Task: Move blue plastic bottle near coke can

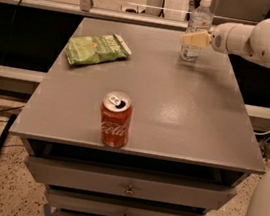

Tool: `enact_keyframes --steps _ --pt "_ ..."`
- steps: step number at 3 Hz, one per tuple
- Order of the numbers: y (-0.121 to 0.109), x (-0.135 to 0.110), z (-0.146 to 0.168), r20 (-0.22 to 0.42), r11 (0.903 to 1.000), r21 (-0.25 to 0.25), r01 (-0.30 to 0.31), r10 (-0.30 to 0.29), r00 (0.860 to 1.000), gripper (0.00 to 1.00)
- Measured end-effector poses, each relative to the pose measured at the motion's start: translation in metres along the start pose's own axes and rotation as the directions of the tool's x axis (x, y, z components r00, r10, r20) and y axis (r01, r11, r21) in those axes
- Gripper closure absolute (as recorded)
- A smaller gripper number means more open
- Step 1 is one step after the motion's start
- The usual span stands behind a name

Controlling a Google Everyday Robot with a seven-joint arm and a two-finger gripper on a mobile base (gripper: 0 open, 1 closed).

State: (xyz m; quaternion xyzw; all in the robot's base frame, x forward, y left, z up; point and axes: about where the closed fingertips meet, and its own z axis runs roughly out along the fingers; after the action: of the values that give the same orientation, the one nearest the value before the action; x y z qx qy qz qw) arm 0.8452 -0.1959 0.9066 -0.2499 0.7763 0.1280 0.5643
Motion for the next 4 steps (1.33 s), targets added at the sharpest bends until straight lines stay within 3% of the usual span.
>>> enact_keyframes --steps 2,3,4 --pt "0.016 -0.025 -0.015 0.078 0.9949 -0.079 -0.063 0.069 0.995 0.64" --pt "0.048 -0.041 -0.049 0.124 0.986 -0.166 -0.014 0.035 0.992 0.87" --pt "0.09 -0.049 -0.088 0.164 0.9559 -0.279 0.092 -0.047 0.985 1.0"
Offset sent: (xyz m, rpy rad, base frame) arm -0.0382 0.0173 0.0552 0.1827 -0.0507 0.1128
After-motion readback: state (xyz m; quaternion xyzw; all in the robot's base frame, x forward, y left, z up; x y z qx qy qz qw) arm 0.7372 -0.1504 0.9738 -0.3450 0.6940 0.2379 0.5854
